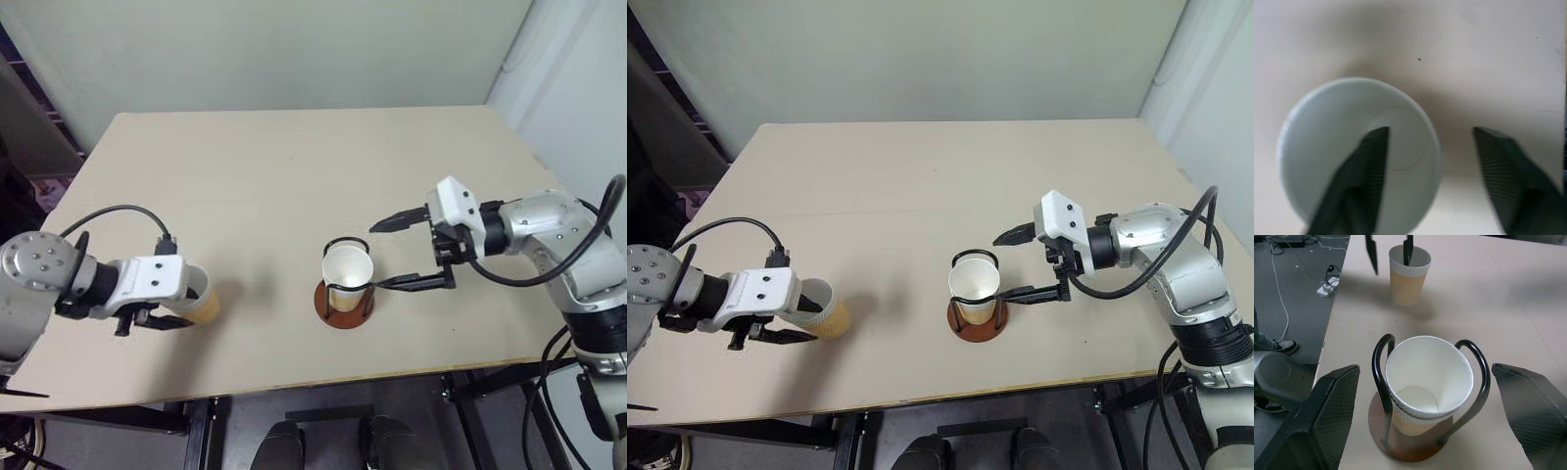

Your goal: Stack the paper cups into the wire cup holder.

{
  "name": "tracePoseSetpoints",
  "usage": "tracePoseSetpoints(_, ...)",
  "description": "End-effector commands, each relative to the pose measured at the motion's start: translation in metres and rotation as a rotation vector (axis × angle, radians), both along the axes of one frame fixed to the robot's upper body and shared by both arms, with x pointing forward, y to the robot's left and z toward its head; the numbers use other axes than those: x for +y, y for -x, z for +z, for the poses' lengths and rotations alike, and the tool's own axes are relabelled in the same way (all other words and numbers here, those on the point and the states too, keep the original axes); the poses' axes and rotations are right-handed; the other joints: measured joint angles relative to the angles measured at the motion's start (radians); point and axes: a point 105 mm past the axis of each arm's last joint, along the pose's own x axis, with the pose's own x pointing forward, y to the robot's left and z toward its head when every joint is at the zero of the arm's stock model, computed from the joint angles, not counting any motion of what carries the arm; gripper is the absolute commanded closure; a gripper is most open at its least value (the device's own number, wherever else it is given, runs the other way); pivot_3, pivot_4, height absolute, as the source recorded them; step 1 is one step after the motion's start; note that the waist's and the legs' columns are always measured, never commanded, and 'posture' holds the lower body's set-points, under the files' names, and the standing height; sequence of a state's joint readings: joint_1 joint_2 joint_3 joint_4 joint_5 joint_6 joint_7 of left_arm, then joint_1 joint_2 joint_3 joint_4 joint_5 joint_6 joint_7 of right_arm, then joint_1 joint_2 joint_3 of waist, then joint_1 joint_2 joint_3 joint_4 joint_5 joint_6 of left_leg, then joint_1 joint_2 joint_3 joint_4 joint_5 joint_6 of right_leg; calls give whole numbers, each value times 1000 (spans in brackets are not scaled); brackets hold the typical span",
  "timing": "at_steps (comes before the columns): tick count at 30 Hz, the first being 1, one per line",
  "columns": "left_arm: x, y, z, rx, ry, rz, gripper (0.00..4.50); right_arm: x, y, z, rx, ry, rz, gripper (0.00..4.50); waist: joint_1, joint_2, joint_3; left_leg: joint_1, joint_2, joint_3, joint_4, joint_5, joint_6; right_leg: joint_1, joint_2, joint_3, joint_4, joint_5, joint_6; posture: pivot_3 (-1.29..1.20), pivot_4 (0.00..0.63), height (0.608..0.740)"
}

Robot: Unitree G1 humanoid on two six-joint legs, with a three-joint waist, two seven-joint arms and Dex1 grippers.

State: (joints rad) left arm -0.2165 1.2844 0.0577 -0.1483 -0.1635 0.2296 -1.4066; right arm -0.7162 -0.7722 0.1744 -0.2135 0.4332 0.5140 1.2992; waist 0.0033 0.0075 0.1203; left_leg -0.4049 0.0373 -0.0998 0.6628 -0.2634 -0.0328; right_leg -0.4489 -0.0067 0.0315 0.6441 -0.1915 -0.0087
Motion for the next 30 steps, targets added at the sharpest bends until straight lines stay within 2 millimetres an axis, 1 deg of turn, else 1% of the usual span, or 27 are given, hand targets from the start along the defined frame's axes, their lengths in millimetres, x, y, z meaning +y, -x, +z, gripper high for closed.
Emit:
tracePoseSetpoints(1, 2, -3, 8, -21, -10, -7, 3213, -4, 3, 13, -54, -18, -10, 0, 0, 0, 0, 0, 0, 0, 0, 0, 0, 0, 0, 0, 0, 0, 0, 0, 150, 740)
tracePoseSetpoints(4, 3, -5, 13, -30, -4, -11, 4324, -6, 2, 14, -58, -19, -19, 0, 0, 0, 0, 0, 0, 0, 0, 0, 0, 0, 0, 0, 0, 0, 0, 0, 150, 740)
tracePoseSetpoints(5, 1, -4, 18, -29, 15, -23, 4483, -7, 1, 15, -61, -20, -23, 0, 0, 0, 0, 0, 0, 0, 0, 0, 0, 0, 0, 0, 0, 0, 0, 0, 150, 740)
tracePoseSetpoints(8, 1, -7, 27, -54, 37, -29, 4483, -12, -3, 19, -77, -18, -44, 0, 0, 0, 0, 0, 0, 0, 0, 0, 0, 0, 0, 0, 0, 0, 0, 0, 150, 740)
tracePoseSetpoints(10, -4, -12, 41, -107, 66, -47, 4483, -18, -6, 24, -96, -19, -70, 0, 1, 0, 0, 0, 0, 0, 0, 0, 0, 0, 0, 0, 0, 0, 0, 0, 150, 740)
tracePoseSetpoints(12, -24, -16, 75, -195, 167, -118, 4483, -28, -7, 34, -115, -34, -94, 0, 7, 0, 0, 0, 0, 0, 1, 0, 0, 0, 0, 0, 0, 0, 0, 0, 150, 740)
tracePoseSetpoints(13, -40, -17, 100, -244, 255, -175, 4483, -35, -5, 42, -113, -49, -98, 0, 15, -2, 1, -1, 0, -1, 1, 1, -1, 0, 0, 0, 0, 0, 0, 0, 150, 740)
tracePoseSetpoints(14, -51, -16, 117, -268, 313, -219, 4483, -40, -2, 47, -110, -59, -98, 0, 15, -2, 1, -4, -1, -2, 2, 2, -2, -1, -1, -1, 0, 1, 1, 0, 150, 740)
tracePoseSetpoints(16, -81, -8, 156, -313, 439, -377, 4483, -64, 5, 56, -111, -46, -117, 0, 21, -2, 1, -5, -1, -2, 2, 2, -2, 0, -1, -2, -2, 1, 2, 0, 150, 740)
tracePoseSetpoints(17, -94, -2, 166, -310, 475, -463, 4483, -79, 7, 59, -115, -30, -156, 0, 26, -2, 1, -6, -3, -2, 1, 3, -1, -1, -2, -1, -3, 1, 2, 0, 150, 740)
tracePoseSetpoints(18, -102, 1, 172, -298, 492, -528, 4483, -91, 8, 60, -117, -21, -190, 0, 30, -2, 1, -7, -3, -2, 1, 3, -1, -1, -3, -2, -4, 2, 3, 0, 150, 740)
tracePoseSetpoints(19, -110, 3, 170, -272, 498, -580, 4483, -103, 9, 62, -117, -19, -234, 0, 29, -1, 0, -8, -5, -3, 1, 3, -1, -1, -4, -2, -6, 2, 3, 0, 150, 740)
tracePoseSetpoints(21, -123, 2, 160, -216, 484, -646, 4483, -121, 11, 64, -120, -14, -305, 0, 28, 3, -1, -7, -5, -1, 1, 3, 0, 1, -6, 0, -10, 6, 14, 0, 150, 740)
tracePoseSetpoints(22, -129, 2, 154, -187, 479, -678, 4483, -128, 13, 63, -122, -6, -334, 0, 24, 4, -1, -5, -5, -1, 1, 4, 1, 4, -7, 1, -11, 6, 22, 0, 150, 740)
tracePoseSetpoints(23, -137, 2, 147, -161, 469, -713, 4483, -132, 14, 63, -124, -5, -356, 0, 22, 4, -1, -4, -5, 0, 1, 4, 1, 4, -8, 1, -11, 5, 24, 0, 150, 740)
tracePoseSetpoints(25, -149, 0, 139, -126, 456, -765, 4483, -135, 16, 61, -129, -1, -380, 0, 14, 3, 0, -4, -4, 0, 1, 4, 1, 4, -7, 1, -10, 6, 26, 0, 150, 740)
tracePoseSetpoints(27, -161, -8, 128, -112, 429, -807, 4483, -133, 20, 59, -133, 2, -390, 0, 14, 3, 0, -4, -4, 0, 2, 4, 1, 4, -7, 1, -11, 6, 27, 0, 150, 740)
tracePoseSetpoints(30, -172, -15, 123, -95, 441, -836, 4483, -132, 24, 56, -135, -1, -406, 0, 14, 4, 0, -5, -4, 0, 3, 4, 2, 4, -7, 1, -11, 7, 29, 0, 150, 740)
